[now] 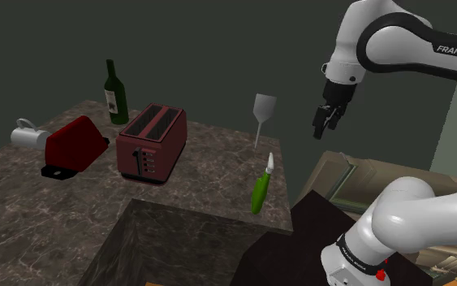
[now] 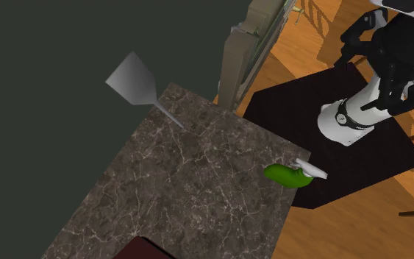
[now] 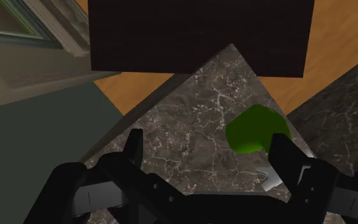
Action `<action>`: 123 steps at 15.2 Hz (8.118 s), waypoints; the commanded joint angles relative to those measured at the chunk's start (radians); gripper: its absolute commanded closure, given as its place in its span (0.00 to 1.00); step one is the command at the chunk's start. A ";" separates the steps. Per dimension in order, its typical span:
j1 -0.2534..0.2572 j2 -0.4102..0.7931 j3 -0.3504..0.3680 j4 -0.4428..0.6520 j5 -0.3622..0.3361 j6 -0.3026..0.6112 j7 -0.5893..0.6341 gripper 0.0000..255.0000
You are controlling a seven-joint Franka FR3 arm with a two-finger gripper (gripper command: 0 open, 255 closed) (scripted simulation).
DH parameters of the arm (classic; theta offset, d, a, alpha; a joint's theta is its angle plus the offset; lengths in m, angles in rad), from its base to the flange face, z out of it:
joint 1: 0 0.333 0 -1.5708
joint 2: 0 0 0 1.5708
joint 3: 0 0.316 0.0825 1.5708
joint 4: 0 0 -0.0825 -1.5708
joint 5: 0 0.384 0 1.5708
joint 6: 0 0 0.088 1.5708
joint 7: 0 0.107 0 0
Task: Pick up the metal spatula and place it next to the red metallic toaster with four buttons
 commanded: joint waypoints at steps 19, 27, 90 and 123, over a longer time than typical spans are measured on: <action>-0.170 0.448 0.075 -0.103 -0.117 0.800 0.412 0.00; -0.270 0.725 0.092 0.020 -0.294 1.046 0.676 0.00; -0.344 1.010 0.039 0.464 -0.439 1.028 0.911 1.00; -0.343 0.915 0.070 0.775 -0.299 0.645 0.725 1.00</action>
